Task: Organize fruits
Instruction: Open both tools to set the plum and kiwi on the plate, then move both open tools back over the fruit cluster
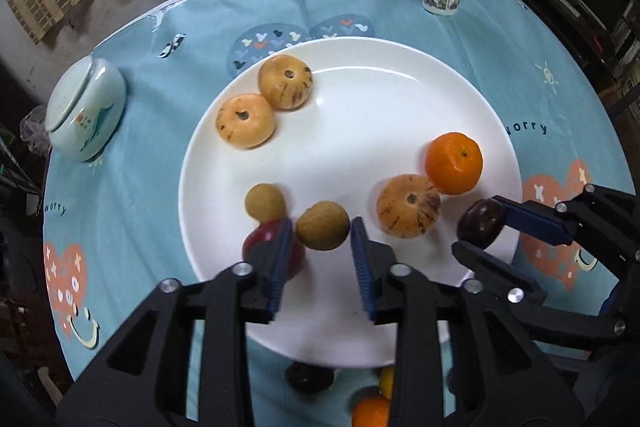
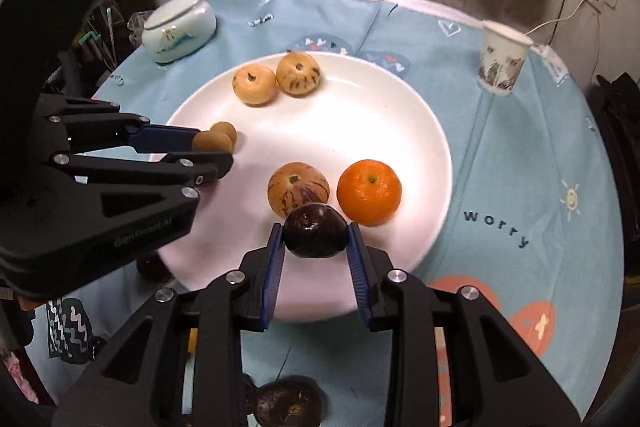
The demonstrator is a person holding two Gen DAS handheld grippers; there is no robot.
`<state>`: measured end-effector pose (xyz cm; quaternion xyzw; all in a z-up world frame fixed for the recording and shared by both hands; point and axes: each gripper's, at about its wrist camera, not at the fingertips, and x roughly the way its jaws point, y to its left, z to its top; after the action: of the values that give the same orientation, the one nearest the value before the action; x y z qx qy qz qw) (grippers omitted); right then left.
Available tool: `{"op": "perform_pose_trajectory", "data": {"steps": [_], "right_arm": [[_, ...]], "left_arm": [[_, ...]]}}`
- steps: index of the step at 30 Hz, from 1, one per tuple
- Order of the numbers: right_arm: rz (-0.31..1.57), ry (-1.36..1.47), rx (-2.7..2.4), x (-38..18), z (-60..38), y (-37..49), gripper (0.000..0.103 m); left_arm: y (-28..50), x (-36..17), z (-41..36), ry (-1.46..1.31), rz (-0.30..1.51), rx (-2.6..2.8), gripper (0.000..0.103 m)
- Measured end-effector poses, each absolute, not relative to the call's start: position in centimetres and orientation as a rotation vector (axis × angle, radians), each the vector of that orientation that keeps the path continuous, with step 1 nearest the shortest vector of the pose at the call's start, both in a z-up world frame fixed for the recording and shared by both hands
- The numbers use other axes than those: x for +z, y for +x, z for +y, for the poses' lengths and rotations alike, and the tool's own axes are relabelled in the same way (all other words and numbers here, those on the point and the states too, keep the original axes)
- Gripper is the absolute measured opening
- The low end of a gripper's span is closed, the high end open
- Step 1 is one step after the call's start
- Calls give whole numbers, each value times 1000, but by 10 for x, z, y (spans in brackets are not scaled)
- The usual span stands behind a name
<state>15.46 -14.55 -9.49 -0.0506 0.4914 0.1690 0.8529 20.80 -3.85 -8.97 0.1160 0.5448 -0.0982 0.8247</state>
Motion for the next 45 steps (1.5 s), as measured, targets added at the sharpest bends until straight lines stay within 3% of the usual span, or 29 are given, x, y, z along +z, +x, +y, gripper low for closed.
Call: {"op": "perform_pose_trajectory", "data": {"steps": [11, 12, 13, 14, 20, 24, 31, 34, 36, 45], "right_arm": [[1011, -32, 360, -82, -167, 152, 37], [1012, -17, 355, -81, -167, 151, 61], [1007, 0, 344, -79, -168, 151, 73], [993, 6, 330, -76, -167, 150, 79], [918, -67, 318, -47, -170, 116, 79], [928, -3, 328, -40, -193, 75, 79], [936, -53, 405, -69, -199, -17, 78], [996, -73, 500, -89, -186, -51, 66], [1030, -101, 551, -100, -174, -68, 53], [1088, -84, 618, -122, -139, -65, 49]], "left_arm": [[201, -72, -10, 174, 1133, -156, 56], [197, -67, -7, 162, 1131, -151, 57], [192, -62, -5, 156, 1126, -145, 57], [187, -58, -5, 157, 1121, -141, 57], [140, -24, 14, 122, 1055, -134, 57], [102, -12, 28, 117, 1017, -111, 73], [41, -22, 35, 139, 1037, -123, 74], [16, -36, 41, 119, 1071, -119, 74], [1, -47, 45, 104, 1107, -116, 74], [-48, -77, 45, 106, 1195, -153, 74]]}}
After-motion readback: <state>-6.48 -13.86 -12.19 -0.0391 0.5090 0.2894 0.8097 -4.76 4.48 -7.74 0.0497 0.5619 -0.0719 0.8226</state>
